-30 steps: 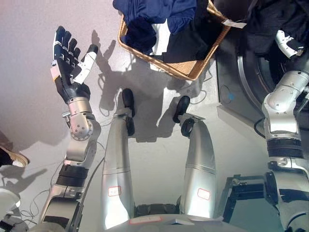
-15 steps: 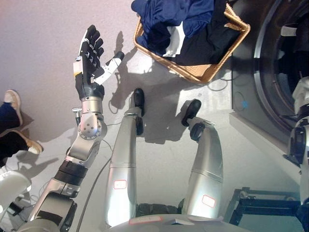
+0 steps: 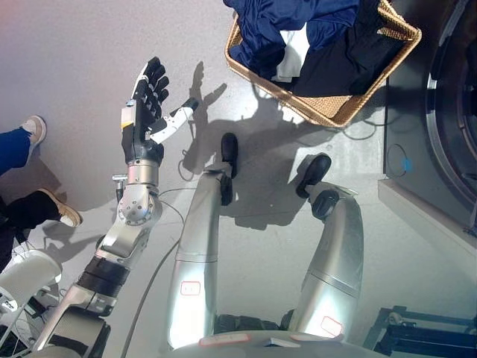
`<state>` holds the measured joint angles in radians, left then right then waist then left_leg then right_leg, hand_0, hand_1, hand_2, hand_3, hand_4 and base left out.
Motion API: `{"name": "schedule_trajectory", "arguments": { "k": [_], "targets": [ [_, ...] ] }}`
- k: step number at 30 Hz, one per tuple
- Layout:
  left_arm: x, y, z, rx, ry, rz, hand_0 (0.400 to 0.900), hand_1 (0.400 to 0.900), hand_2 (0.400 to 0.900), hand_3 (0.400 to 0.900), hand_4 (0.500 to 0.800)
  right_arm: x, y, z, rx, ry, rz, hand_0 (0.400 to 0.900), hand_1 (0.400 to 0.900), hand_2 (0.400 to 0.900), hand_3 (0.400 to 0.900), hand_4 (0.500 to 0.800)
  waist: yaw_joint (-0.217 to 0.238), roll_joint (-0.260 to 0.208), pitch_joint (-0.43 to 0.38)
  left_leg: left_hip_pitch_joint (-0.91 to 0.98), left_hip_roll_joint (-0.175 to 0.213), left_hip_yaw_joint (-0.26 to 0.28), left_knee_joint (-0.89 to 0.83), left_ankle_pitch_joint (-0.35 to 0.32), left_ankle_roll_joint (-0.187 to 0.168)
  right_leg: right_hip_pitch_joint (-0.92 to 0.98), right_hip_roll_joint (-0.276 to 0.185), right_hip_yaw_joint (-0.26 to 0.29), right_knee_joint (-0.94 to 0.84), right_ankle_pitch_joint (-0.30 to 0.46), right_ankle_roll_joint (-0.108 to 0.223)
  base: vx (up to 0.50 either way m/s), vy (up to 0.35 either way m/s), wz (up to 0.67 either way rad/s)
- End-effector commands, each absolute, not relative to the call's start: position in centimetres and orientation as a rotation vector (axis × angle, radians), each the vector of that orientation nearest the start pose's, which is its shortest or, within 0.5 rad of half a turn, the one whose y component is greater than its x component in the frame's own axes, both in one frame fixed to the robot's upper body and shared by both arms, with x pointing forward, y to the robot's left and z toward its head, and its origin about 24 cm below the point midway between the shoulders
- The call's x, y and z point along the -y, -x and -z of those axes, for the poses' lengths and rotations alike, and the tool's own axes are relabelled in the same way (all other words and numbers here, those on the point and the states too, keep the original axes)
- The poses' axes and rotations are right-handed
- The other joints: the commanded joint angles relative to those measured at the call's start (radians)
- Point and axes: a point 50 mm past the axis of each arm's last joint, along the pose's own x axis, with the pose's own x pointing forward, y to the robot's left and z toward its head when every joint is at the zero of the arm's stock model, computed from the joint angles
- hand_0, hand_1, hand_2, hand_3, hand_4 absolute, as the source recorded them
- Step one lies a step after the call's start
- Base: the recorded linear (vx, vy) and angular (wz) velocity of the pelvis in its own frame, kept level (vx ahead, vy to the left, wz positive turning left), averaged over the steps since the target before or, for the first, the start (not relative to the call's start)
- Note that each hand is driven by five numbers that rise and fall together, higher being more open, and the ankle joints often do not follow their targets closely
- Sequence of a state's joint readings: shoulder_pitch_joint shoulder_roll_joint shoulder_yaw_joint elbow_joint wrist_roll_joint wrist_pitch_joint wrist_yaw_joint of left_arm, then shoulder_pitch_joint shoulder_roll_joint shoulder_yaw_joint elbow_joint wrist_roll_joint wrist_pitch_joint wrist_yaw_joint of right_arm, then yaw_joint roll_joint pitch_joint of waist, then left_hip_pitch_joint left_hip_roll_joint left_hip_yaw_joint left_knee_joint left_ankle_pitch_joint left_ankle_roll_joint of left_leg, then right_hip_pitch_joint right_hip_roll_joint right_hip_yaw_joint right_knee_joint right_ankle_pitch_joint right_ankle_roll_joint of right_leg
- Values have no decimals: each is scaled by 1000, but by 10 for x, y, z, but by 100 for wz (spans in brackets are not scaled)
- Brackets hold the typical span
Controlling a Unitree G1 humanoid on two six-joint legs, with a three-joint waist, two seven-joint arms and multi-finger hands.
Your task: Put the clothes in the basket into the washing machine.
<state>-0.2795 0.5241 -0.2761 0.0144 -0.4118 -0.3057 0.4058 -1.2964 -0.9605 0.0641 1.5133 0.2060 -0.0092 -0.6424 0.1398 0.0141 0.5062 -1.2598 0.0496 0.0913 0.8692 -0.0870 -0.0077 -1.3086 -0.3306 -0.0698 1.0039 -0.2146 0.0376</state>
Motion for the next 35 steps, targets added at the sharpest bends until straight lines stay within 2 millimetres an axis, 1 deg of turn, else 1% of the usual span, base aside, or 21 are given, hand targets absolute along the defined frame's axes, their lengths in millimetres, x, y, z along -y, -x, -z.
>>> {"name": "schedule_trajectory", "arguments": {
  "k": [1, 6, 7, 8, 10, 11, 13, 15, 17, 18, 19, 21, 23, 24, 25, 27, 28, 30, 31, 32, 35],
  "targets": [
    [-183, -271, -139, 523, 74, -109, 900, 900, 900, 900, 800, 452, -277, -244, 17, 440, 1468, 900, 900, 900, 900, 800, -37, 79, -177, -56, 0, -95, 75, -110, -40, -72, 42, -16, -4, 50, 68, -2, 2, -6],
    [-185, -271, -141, 538, 65, -118, 900, 900, 900, 900, 800, 441, -288, -253, 83, 528, 1441, 900, 900, 900, 900, 800, -41, 76, -179, -62, 2, -94, 79, -108, -40, -74, 45, -15, -3, 52, 69, -5, 2, -2],
    [-185, -272, -143, 545, 69, -126, 900, 900, 900, 900, 800, 427, -301, -255, 151, 555, 1387, 900, 900, 900, 900, 800, -46, 76, -178, -63, 3, -98, 85, -108, -39, -75, 48, -11, 1, 52, 68, -1, 18, -5],
    [-185, -272, -143, 550, 69, -131, 900, 900, 900, 900, 800, 421, -307, -252, 177, 555, 1363, 900, 900, 900, 900, 800, -50, 75, -178, -63, 4, -99, 85, -108, -39, -73, 49, -11, 1, 51, 68, 1, 21, -7],
    [-187, -272, -146, 567, 85, -163, 900, 900, 900, 900, 800, 398, -321, -249, 287, 558, 1300, 900, 900, 900, 900, 800, -67, 72, -176, -63, 6, -97, 84, -106, -39, -67, 54, -13, -5, 52, 66, 8, 24, -8],
    [-189, -272, -147, 575, 93, -183, 900, 900, 900, 900, 800, 389, -324, -244, 331, 549, 1287, 900, 900, 900, 900, 800, -76, 70, -175, -61, 5, -97, 82, -106, -39, -65, 56, -15, -10, 52, 66, 4, 31, -8],
    [-193, -272, -147, 581, 107, -228, 900, 900, 900, 900, 800, 364, -329, -249, 485, 510, 1244, 900, 900, 900, 900, 800, -95, 66, -173, -59, 6, -95, 74, -107, -38, -59, 62, -18, -19, 50, 64, -7, 33, -8],
    [-196, -272, -144, 576, 128, -275, 900, 900, 900, 900, 800, 338, -328, -246, 603, 437, 1203, 900, 900, 900, 900, 800, -112, 61, -172, -57, 4, -94, 66, -109, -35, -54, 68, -20, -29, 49, 63, -9, 36, -10],
    [-197, -274, -141, 564, 145, -307, 900, 900, 900, 900, 800, 318, -323, -237, 671, 403, 1185, 900, 900, 900, 900, 800, -129, 56, -169, -56, 4, -94, 59, -111, -32, -50, 70, -21, -36, 47, 62, -3, 11, -4],
    [-197, -273, -140, 562, 140, -305, 900, 900, 900, 900, 800, 318, -322, -234, 666, 405, 1188, 900, 900, 900, 900, 800, -127, 52, -171, -55, 3, -95, 58, -111, -32, -49, 69, -21, -37, 46, 62, -12, 19, -4],
    [-198, -274, -139, 555, 149, -328, 900, 900, 900, 900, 800, 306, -316, -228, 705, 374, 1186, 900, 900, 900, 900, 800, -141, 52, -165, -55, 2, -96, 58, -113, -28, -49, 74, -21, -38, 44, 61, -12, 25, -4],
    [-197, -273, -134, 537, 143, -334, 900, 900, 900, 900, 800, 292, -311, -222, 749, 360, 1169, 900, 900, 900, 900, 800, -147, 48, -166, -54, 2, -99, 56, -114, -25, -48, 78, -18, -39, 43, 61, -10, 41, -8],
    [-196, -273, -132, 531, 146, -341, 900, 900, 900, 900, 800, 272, -303, -215, 802, 347, 1094, 900, 900, 900, 900, 800, -158, 40, -162, -53, 3, -97, 59, -115, -24, -45, 80, -17, -41, 45, 62, -14, 41, -9],
    [-196, -272, -132, 528, 143, -341, 900, 900, 900, 900, 800, 271, -302, -213, 799, 348, 1094, 900, 900, 900, 900, 800, -157, 38, -164, -52, 3, -97, 59, -115, -24, -43, 80, -17, -41, 45, 62, -20, 45, -8],
    [-194, -272, -128, 515, 151, -339, 900, 900, 900, 900, 800, 253, -297, -201, 816, 311, 967, 900, 900, 900, 900, 800, -169, 32, -161, -42, 6, -95, 57, -114, -23, -29, 81, -16, -49, 48, 64, -7, 37, -6],
    [-195, -272, -121, 481, 163, -337, 900, 900, 900, 900, 800, 244, -294, -179, 750, 280, 859, 900, 900, 900, 900, 800, -179, 22, -163, -16, 11, -90, 39, -112, -24, -1, 82, -20, -67, 52, 66, -8, 44, -8],
    [-196, -273, -116, 460, 175, -339, 900, 900, 900, 900, 800, 235, -293, -170, 726, 240, 783, 900, 900, 900, 900, 800, -182, 19, -165, 3, 16, -88, 24, -109, -25, 18, 83, -22, -79, 55, 69, 3, 40, -6],
    [-197, -275, -108, 424, 185, -341, 900, 900, 900, 900, 800, 231, -292, -150, 650, 242, 682, 900, 900, 900, 900, 800, -189, 8, -171, 55, 26, -84, -15, -106, -27, 67, 86, -30, -110, 62, 76, -36, 45, -5],
    [-198, -276, -103, 405, 183, -340, 900, 900, 900, 900, 800, 226, -293, -141, 611, 204, 621, 900, 900, 900, 900, 800, -192, 3, -172, 84, 31, -74, -64, -60, -21, 103, 81, -42, -162, 109, 70, -73, 49, -5],
    [-198, -277, -101, 394, 180, -332, 900, 900, 900, 900, 800, 223, -294, -132, 567, 165, 584, 900, 900, 900, 900, 800, -193, -2, -172, 115, 35, -73, -86, -57, -22, 138, 83, -44, -187, 116, 73, -55, 46, -6],
    [-196, -285, -79, 286, 152, -311, 900, 900, 900, 900, 800, 213, -295, -98, 410, 135, 433, 900, 900, 900, 900, 800, -198, -19, -171, 246, 43, -64, -177, -41, -30, 266, 80, -56, -275, 136, 84, 57, 17, -2]
  ]
}}
